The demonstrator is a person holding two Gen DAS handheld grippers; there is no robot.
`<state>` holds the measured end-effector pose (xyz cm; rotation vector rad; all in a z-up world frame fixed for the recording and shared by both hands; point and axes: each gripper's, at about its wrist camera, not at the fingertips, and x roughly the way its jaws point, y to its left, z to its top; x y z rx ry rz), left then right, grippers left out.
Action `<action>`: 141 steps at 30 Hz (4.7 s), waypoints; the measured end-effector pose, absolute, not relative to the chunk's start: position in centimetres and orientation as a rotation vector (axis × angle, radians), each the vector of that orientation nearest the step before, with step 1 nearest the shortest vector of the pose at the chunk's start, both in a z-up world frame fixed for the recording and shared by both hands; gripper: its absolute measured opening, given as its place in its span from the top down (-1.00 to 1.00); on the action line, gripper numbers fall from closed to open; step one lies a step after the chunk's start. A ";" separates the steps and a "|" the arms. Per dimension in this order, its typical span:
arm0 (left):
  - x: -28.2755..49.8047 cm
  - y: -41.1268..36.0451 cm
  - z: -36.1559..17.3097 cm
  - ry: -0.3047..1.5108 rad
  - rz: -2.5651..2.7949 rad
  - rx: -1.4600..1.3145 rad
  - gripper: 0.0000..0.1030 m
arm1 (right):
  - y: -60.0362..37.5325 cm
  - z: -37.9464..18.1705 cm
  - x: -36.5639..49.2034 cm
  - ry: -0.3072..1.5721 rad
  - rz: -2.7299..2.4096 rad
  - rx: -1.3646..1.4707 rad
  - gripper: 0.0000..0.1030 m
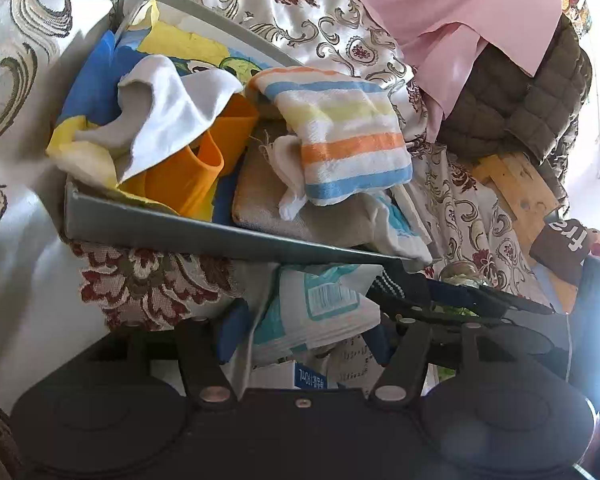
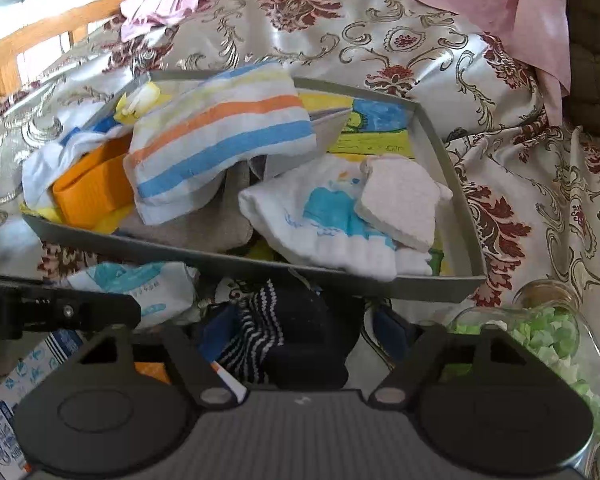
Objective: Organize soft objects
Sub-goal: 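Grasp the wipe packet with the left tool while the right grasps the black striped sock, then lift the wipe packet and black sock and carry both over the tray, then lower the packet and sock into the tray and open both tools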
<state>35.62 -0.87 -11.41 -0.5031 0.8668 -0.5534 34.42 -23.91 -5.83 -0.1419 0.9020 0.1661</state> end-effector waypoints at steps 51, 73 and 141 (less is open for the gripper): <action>32.2 -3.1 -7.9 0.748 -0.508 -0.256 0.27 | -23.7 -2.3 28.7 0.639 0.244 -0.199 0.82; 35.3 -5.7 2.7 0.519 -0.422 -0.271 0.25 | -29.2 2.8 33.7 0.364 0.194 0.074 0.82; 45.8 -11.2 2.9 0.648 -0.269 -0.296 -0.68 | -35.4 0.1 40.6 0.521 0.119 0.429 -0.74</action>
